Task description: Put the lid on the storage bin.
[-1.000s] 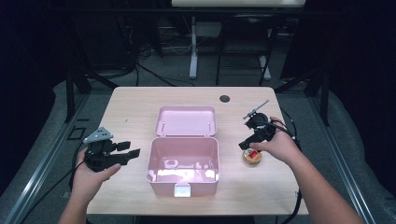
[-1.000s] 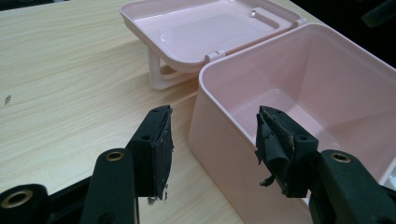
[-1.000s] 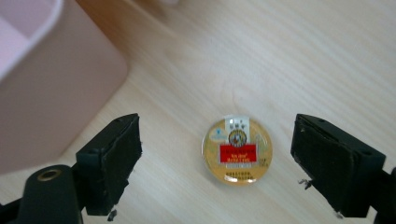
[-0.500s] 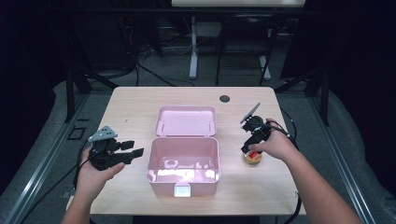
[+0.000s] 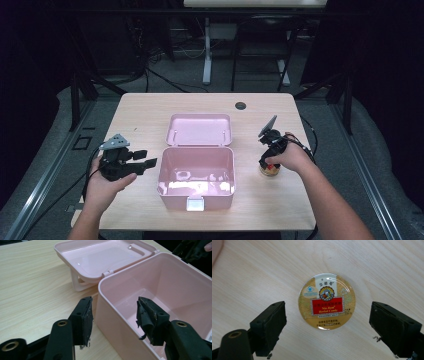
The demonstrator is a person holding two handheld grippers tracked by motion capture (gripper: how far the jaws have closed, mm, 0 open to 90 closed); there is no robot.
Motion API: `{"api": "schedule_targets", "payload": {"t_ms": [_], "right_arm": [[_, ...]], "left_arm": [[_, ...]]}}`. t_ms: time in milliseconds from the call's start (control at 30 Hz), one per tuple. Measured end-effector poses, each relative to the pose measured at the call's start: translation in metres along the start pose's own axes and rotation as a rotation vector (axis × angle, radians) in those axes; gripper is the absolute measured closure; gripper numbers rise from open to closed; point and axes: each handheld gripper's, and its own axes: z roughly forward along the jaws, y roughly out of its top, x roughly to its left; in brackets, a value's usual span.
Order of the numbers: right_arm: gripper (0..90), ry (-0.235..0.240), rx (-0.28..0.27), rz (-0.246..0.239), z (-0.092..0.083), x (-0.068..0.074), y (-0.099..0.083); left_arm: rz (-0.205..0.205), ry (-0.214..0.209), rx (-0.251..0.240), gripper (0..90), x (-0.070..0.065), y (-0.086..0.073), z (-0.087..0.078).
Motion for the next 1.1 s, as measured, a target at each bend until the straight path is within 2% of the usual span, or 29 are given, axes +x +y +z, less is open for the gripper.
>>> {"api": "schedule_targets", "payload": {"t_ms": [100,200,333,433,567,700,767,833,1100], "right_arm": [[14.1,-0.011,0.018,0.023,0.005,-0.002,0.002],[14.4,-0.021,0.014,0.019,0.01,-0.005,0.004],[17.4,-0.002,0.013,0.036,0.018,-0.004,0.002],[14.2,-0.006,0.034,0.032,0.023,-0.002,0.002],[11.2,0.024,0.023,0.072,0.028,-0.002,0.004],[7.7,0.014,0.043,0.075,0.034,-0.003,0.004],[7.1,0.019,0.044,0.089,0.037,-0.002,0.004],[7.1,0.014,0.057,0.076,0.039,-0.004,0.005],[9.1,0.017,0.081,0.096,0.042,-0.006,0.005]], "left_arm": [[0.007,-0.002,-0.001,46.8,0.0,0.001,0.0],[0.006,-0.003,-0.013,46.8,0.0,0.001,-0.001],[0.0,-0.005,-0.005,46.8,0.002,0.0,-0.002],[0.001,-0.003,-0.002,46.6,0.002,0.0,-0.002],[-0.005,0.003,0.0,46.1,0.003,-0.001,-0.003],[-0.012,0.008,-0.001,46.0,0.003,-0.002,-0.003],[-0.01,0.009,0.001,46.0,0.004,-0.002,-0.003],[-0.011,0.009,0.0,46.0,0.004,-0.002,-0.003],[-0.013,0.011,-0.011,46.0,0.005,-0.002,-0.004]]}}
